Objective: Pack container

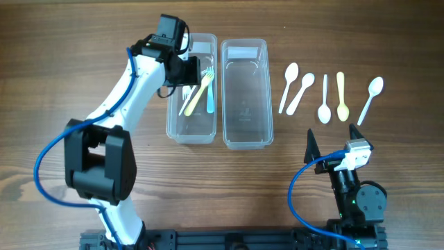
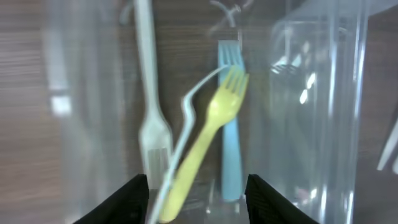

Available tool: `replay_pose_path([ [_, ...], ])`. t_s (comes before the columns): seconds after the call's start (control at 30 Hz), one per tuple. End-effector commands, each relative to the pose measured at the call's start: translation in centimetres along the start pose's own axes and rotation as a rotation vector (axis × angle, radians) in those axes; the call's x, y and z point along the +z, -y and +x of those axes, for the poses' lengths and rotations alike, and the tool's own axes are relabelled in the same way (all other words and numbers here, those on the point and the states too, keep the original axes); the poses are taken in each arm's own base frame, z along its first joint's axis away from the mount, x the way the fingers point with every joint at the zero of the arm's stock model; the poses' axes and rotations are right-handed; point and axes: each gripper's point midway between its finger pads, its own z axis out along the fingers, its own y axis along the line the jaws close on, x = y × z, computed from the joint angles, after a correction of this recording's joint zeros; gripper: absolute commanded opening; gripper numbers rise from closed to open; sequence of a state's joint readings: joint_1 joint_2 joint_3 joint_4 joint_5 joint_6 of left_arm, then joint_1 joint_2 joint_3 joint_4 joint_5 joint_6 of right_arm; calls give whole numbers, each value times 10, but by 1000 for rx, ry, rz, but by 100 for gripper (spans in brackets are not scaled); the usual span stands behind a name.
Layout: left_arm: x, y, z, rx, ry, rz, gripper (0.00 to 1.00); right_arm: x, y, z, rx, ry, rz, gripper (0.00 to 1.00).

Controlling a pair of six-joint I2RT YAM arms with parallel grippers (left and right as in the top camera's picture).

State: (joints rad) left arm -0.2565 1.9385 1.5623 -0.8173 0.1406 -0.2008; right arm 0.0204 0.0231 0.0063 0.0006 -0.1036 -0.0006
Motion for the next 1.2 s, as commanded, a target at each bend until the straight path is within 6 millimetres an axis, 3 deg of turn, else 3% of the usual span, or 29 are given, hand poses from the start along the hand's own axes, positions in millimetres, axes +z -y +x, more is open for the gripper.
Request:
replay_pose_path([
  [0.0,-74,-50,-26,28,159,-165,56,0,3,-1,0,6,15,100],
  [0.07,-106,-79,-24,7,188,-247,61,0,3,-1,1,6,15,100],
  [0.1,-132,-103,-17,-25,201,-310,63,0,3,-1,0,6,14,100],
  [0.17,-156,-130,-8,-83,208,-368,63,0,3,-1,0,6,15,100],
  [0.2,-178,-158,7,-148,199,-424,62,0,3,-1,0,6,15,100],
  [0.3,-198,-191,33,-197,143,-470,56,0,3,-1,0,6,15,100],
  [0.47,-214,-243,76,-250,11,-523,59,0,3,-1,0,6,15,100],
  [0.63,-233,-289,101,-311,-13,-571,64,0,3,-1,0,6,15,100],
  [0.77,-248,-330,122,-432,0,-615,76,0,3,-1,0,6,15,100],
  [0.93,-245,-367,148,-400,-80,-608,87,0,3,-1,0,6,15,100],
  [1.17,-231,-412,175,-452,-139,-604,88,0,3,-1,0,6,15,100],
])
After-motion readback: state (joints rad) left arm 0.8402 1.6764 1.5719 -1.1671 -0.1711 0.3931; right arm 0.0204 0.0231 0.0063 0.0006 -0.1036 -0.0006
